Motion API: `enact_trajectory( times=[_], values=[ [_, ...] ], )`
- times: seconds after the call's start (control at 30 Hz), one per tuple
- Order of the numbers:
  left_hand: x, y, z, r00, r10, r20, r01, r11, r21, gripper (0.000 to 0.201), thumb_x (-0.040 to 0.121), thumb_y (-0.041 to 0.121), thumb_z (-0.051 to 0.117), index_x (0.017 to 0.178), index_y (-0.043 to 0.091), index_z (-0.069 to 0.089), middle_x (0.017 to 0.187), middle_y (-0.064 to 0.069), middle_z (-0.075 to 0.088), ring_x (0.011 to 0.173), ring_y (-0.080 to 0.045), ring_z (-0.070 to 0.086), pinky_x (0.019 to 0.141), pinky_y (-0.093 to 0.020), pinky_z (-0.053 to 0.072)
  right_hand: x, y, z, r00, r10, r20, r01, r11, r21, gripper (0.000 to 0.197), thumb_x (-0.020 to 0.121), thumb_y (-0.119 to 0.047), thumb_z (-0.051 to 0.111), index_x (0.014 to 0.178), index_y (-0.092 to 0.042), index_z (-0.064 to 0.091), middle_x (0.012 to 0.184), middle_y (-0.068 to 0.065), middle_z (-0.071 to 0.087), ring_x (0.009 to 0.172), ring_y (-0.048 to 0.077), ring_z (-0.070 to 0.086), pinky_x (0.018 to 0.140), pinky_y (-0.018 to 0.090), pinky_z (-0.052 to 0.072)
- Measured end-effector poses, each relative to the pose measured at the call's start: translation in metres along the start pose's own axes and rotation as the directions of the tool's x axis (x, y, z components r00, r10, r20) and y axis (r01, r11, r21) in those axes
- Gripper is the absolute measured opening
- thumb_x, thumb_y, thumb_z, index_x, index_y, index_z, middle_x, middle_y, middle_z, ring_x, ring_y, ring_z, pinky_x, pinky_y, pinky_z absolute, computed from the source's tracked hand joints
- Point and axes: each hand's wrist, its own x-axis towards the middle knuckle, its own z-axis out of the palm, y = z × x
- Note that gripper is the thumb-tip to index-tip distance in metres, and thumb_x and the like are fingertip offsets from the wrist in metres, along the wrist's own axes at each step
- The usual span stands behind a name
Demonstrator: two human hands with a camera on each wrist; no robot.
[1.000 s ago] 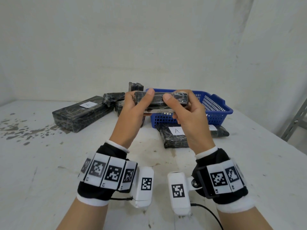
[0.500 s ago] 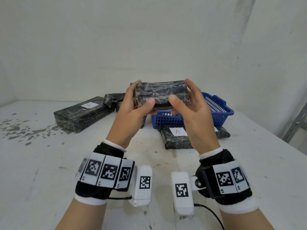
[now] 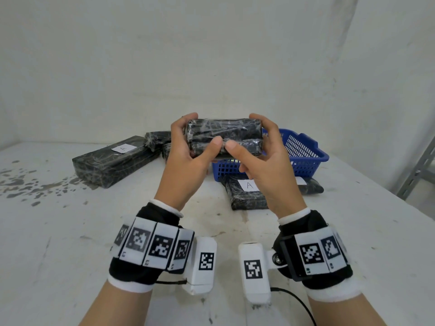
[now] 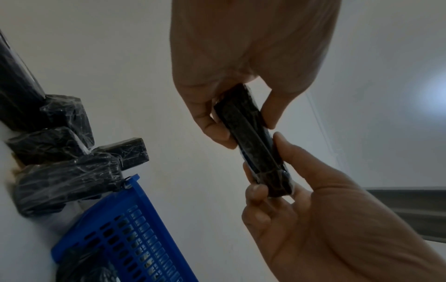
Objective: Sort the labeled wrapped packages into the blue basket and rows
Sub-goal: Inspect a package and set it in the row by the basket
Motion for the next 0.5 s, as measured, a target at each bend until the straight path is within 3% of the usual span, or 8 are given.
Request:
enact_trajectory(
  times=[0.03,0.13,0.23,0.33,0.5],
  values=[
    [-0.0003,0.0008,0.0005,1.0,0.005,-0.006,-0.005,1.0,0.002,0.05,0.092,0.019,0.064,0.134,0.025,0.038,0.126,-0.001,0.054,0.106,-0.012,0.062,0.079,-0.024,0.053,0.0003,0.0007,0.0005,1.0,0.004,-0.004,-0.004,1.0,0.012,0.056,0.079,-0.047,0.08,0.128,-0.047,0.052,0.135,-0.009,0.058,0.12,0.027,0.059,0.1,0.057,0.049],
    [-0.0021,0.0028,0.0015,1.0,0.012,0.002,-0.012,1.0,-0.017,0.047,0.092,0.014,0.062,0.131,0.021,0.038,0.111,0.0,0.059,0.079,-0.005,0.065,0.056,-0.013,0.048,0.0011,0.0033,-0.0007,1.0,0.003,-0.016,-0.002,0.997,0.072,0.046,0.086,-0.029,0.078,0.126,-0.033,0.056,0.112,-0.007,0.067,0.087,0.008,0.061,0.078,0.03,0.05],
    [-0.0029,0.0046,0.0024,1.0,0.022,0.011,-0.022,1.0,-0.001,0.043,0.094,0.015,0.06,0.13,0.022,0.038,0.103,-0.004,0.059,0.058,-0.003,0.059,0.047,-0.013,0.043,-0.0006,-0.0004,-0.0013,1.0,0.008,-0.027,-0.005,0.994,0.105,0.038,0.089,-0.021,0.075,0.122,-0.027,0.057,0.104,-0.005,0.067,0.075,0.003,0.062,0.063,0.018,0.049],
    [-0.0033,0.0073,0.0031,1.0,-0.016,0.024,0.017,0.997,-0.073,0.035,0.1,0.018,0.049,0.133,0.024,0.039,0.094,-0.004,0.059,0.056,-0.002,0.058,0.046,-0.014,0.042,-0.0003,-0.0025,-0.004,1.0,0.027,-0.014,-0.025,0.992,0.123,0.035,0.092,-0.021,0.071,0.124,-0.029,0.058,0.105,-0.002,0.065,0.069,0.005,0.06,0.056,0.019,0.048],
    [-0.0023,0.0079,0.0023,0.998,-0.055,0.023,0.058,0.992,-0.112,0.031,0.104,0.029,0.039,0.135,0.031,0.04,0.087,0.008,0.065,0.06,-0.012,0.055,0.047,-0.024,0.041,0.0026,-0.0022,-0.0081,0.999,0.021,0.033,-0.027,0.981,0.192,0.033,0.096,-0.025,0.065,0.128,-0.035,0.06,0.106,0.005,0.059,0.059,0.015,0.05,0.054,0.025,0.046]
  ],
)
